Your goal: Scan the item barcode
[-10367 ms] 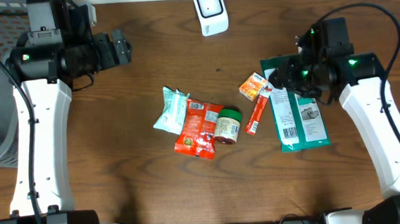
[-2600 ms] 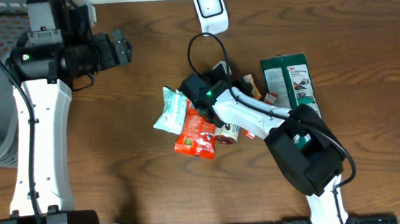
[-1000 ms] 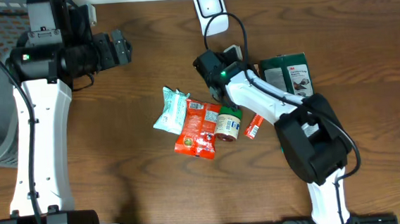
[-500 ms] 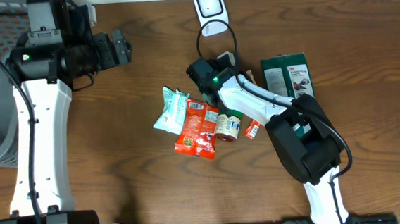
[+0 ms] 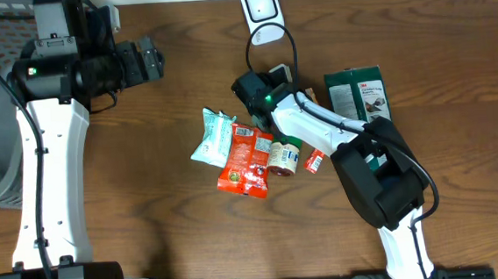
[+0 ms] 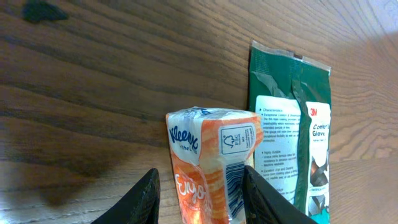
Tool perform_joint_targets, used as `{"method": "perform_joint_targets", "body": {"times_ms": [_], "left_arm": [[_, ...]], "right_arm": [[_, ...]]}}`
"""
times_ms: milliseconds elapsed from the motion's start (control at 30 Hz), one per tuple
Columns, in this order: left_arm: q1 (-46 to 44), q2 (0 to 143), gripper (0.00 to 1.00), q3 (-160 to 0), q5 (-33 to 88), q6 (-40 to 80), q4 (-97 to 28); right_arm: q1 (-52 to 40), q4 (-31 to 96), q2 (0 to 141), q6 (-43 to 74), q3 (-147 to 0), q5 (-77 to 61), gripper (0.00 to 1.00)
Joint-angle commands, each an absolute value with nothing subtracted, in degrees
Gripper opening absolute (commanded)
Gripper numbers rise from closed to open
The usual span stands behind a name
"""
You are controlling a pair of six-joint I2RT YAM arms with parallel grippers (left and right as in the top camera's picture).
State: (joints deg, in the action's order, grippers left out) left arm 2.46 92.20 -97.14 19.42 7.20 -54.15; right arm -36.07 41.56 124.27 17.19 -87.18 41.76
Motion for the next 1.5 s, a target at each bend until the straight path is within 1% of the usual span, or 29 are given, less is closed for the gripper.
{"method": "perform_joint_targets", "body": {"times_ms": [0, 167, 267, 400, 500, 533, 567, 667, 700, 833, 933, 1067, 1233, 1267, 1333, 1400, 1467], "left_arm": [[2.48, 92.47, 0.97, -97.73, 20.12, 6.66, -54.39], [2.48, 92.47, 0.97, -97.73, 20.12, 6.66, -54.39], [2.48, 92.47, 0.97, -97.73, 20.12, 6.66, -54.39], [2.48, 92.47, 0.97, -97.73, 20.12, 6.66, -54.39], [2.48, 92.47, 0.97, -97.73, 20.12, 6.66, -54.39], [2.48, 92.47, 0.97, -97.73, 20.12, 6.66, -54.39], [2.48, 92.47, 0.97, -97.73, 20.12, 6.66, -54.39], [2.48, 92.47, 0.97, -97.73, 20.12, 6.66, -54.39], [2.48, 92.47, 0.97, -97.73, 20.12, 6.66, -54.39], [2.48, 92.47, 0.97, -97.73, 20.12, 6.66, -54.39], [2.48, 92.47, 0.97, -97.73, 20.12, 6.66, -54.39], [2.48, 92.47, 0.97, -97.73, 20.12, 6.66, -54.39], [2.48, 92.47, 0.97, -97.73, 20.12, 6.66, -54.39], [2.48, 92.47, 0.97, -97.73, 20.12, 6.66, -54.39], [2.48, 92.47, 0.97, -97.73, 20.12, 6.66, -54.39], [2.48, 92.47, 0.97, -97.73, 20.12, 6.66, -54.39], [2.48, 92.47, 0.97, -97.73, 20.12, 6.66, -54.39]], "right_arm": [[-35.55, 41.63, 120.70, 18.39, -88.29, 41.47, 0.38], [-34.79, 41.67, 118.50, 18.39, -88.29, 41.30, 0.38], [-33.95, 42.15, 117.36, 18.39, -88.31, 38.76, 0.38], [-31.20, 42.74, 114.45, 18.39, -88.29, 31.24, 0.39], [-27.75, 42.74, 111.35, 17.80, -88.31, 20.93, 0.41], [-26.79, 42.74, 110.69, 17.43, -88.31, 17.93, 0.49], [-25.47, 42.76, 110.04, 16.73, -88.31, 13.61, 0.53], [-22.04, 43.77, 109.58, 14.92, -88.29, 2.33, 0.60], [-21.30, 44.29, 109.80, 14.92, -88.27, 0.58, 0.62], [-19.42, 46.22, 111.98, 14.68, -88.27, 0.08, 0.63], [-19.49, 46.13, 114.39, 12.08, -88.27, -0.32, 0.64], [-20.34, 46.09, 117.38, 11.49, -88.27, -0.25, 0.63], [-20.34, 46.02, 119.00, 11.49, -88.27, 1.48, 0.62], [-20.32, 46.02, 119.02, 11.49, -88.27, 1.67, 0.60], [-20.23, 46.00, 119.02, 11.49, -88.27, 2.11, 0.50], [-20.23, 46.00, 119.02, 11.49, -88.27, 2.11, 0.38], [-20.25, 46.06, 119.04, 11.49, -88.27, 2.11, 0.28]]}}
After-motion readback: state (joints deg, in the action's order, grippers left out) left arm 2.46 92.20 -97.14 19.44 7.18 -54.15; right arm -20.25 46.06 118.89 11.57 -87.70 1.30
